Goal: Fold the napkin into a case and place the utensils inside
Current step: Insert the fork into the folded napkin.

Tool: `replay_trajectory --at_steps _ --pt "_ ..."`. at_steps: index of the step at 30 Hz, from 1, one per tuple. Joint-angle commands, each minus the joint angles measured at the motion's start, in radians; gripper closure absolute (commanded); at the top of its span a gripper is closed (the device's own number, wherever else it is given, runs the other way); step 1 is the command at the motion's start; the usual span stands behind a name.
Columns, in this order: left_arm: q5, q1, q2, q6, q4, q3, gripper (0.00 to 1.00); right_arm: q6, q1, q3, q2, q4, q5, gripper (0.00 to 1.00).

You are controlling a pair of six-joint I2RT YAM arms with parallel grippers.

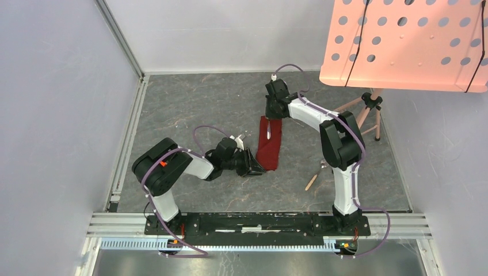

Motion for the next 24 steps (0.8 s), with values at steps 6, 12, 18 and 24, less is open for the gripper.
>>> replay_trajectory --at_steps 6,12,18,24 --pt "-0.07 -0.002 0.046 -0.023 0.086 0.003 0.64 0.075 0.031 -0.11 -0.119 0.009 -0.023 1.0" --pt "-0.08 -0.003 0.063 -0.02 0.1 -0.003 0.65 0.101 0.051 -0.176 -0.174 0.022 -0.04 1.0" --pt "-0.077 -0.002 0.071 -0.022 0.114 -0.005 0.65 0.062 0.062 -0.203 -0.189 0.067 -0.041 1.0" --pt "-0.079 -0.003 0.061 -0.024 0.119 -0.02 0.66 0.088 0.06 -0.21 -0.208 0.06 -0.028 1.0"
